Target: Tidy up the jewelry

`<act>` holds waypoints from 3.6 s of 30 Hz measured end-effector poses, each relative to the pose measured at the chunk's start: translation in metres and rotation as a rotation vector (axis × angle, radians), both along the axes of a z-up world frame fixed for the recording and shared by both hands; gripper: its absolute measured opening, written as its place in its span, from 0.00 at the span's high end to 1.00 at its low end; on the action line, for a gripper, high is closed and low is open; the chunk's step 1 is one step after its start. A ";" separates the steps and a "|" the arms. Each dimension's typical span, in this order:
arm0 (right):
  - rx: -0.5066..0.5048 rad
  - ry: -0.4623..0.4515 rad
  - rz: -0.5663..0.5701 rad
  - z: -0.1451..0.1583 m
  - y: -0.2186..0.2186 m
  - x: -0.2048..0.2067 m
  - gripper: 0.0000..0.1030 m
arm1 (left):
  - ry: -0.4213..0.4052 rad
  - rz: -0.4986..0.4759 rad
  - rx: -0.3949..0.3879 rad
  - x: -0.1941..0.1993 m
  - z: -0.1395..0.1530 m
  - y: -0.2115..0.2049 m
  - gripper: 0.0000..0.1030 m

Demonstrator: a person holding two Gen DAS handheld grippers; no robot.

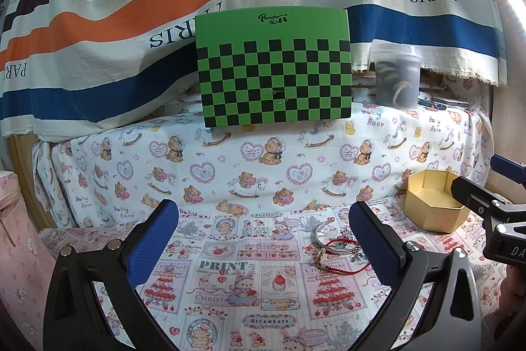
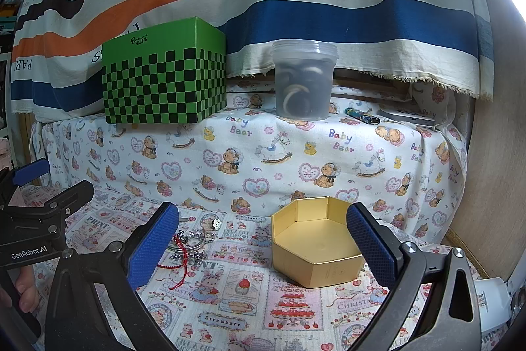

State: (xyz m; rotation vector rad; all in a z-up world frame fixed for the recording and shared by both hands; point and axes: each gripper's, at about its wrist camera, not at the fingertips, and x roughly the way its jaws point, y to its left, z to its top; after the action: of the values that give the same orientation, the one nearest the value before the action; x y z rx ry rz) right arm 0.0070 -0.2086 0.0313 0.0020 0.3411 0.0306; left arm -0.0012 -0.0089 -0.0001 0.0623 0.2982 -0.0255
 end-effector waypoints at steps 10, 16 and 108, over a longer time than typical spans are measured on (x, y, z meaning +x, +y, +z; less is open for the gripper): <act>0.003 -0.001 -0.001 0.000 0.000 0.000 0.00 | 0.001 0.000 0.000 0.000 0.000 0.000 0.00; 0.003 -0.001 -0.001 0.000 0.000 0.000 0.00 | 0.001 0.000 0.000 0.000 0.000 0.000 0.00; 0.315 0.584 0.281 -0.059 0.024 0.100 0.79 | 0.384 -0.040 -0.152 0.059 0.005 0.012 0.31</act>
State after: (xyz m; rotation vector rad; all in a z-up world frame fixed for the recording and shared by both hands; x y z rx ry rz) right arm 0.1067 -0.1849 -0.0273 0.2802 0.9158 0.3669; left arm 0.0576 0.0034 0.0051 -0.0895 0.6779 -0.1004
